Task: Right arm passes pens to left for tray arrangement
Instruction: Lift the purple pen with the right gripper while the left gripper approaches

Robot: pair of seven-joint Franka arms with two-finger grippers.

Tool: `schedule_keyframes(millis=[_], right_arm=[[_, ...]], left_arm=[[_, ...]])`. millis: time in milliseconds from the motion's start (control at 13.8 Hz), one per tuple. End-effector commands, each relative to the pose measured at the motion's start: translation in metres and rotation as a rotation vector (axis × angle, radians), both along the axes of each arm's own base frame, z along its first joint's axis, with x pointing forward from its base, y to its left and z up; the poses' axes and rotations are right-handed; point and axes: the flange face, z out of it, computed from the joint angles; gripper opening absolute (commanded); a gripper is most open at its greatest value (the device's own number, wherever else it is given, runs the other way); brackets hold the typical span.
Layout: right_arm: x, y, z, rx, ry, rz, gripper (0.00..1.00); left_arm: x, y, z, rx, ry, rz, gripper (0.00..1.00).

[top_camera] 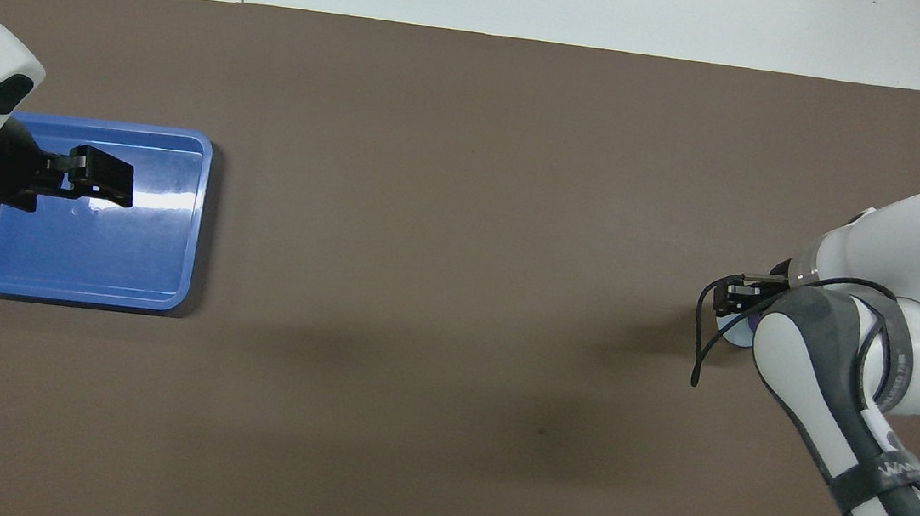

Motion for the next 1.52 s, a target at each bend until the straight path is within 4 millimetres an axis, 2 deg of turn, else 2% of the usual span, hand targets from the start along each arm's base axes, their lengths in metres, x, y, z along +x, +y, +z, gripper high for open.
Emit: schedule_keyframes(millis=[0, 145, 290, 507, 580, 652, 797, 870, 1015, 1232, 1450], right_arm=[[-0.001, -0.012, -0.006, 0.005, -0.007, -0.034, 0.47], [-0.001, -0.015, -0.006, 0.004, -0.008, -0.038, 0.47], [-0.001, -0.016, -0.006, 0.005, -0.008, -0.040, 0.47], [-0.001, -0.022, -0.007, 0.003, -0.007, -0.050, 0.27], [-0.001, -0.022, -0.007, 0.003, -0.007, -0.051, 0.26], [-0.001, -0.022, -0.007, 0.003, -0.007, -0.051, 0.23], [-0.001, -0.021, -0.006, 0.003, -0.004, -0.050, 0.03], [-0.002, -0.021, -0.006, 0.004, 0.002, -0.052, 0.00], [-0.002, -0.022, -0.001, -0.002, 0.016, -0.046, 0.00], [0.003, -0.020, 0.032, -0.007, 0.041, -0.032, 0.00], [0.003, -0.009, 0.080, -0.003, 0.048, 0.018, 0.00]], left_arm=[[-0.012, -0.008, -0.004, -0.010, -0.005, 0.011, 1.00], [-0.014, -0.007, -0.004, -0.009, 0.001, 0.014, 1.00], [-0.023, -0.006, -0.016, -0.017, 0.024, 0.075, 1.00], [-0.032, -0.014, -0.026, -0.103, 0.046, 0.147, 1.00], [-0.035, -0.018, -0.029, -0.116, 0.045, 0.150, 1.00], [-0.042, -0.031, -0.035, -0.152, 0.049, 0.176, 1.00], [-0.056, -0.046, -0.050, -0.184, 0.025, 0.232, 1.00], [-0.063, -0.055, -0.057, -0.216, 0.021, 0.254, 1.00], [-0.066, -0.058, -0.061, -0.314, 0.026, 0.308, 1.00], [-0.063, -0.060, -0.055, -0.489, 0.062, 0.395, 1.00], [-0.064, -0.071, -0.060, -0.563, 0.058, 0.517, 1.00]])
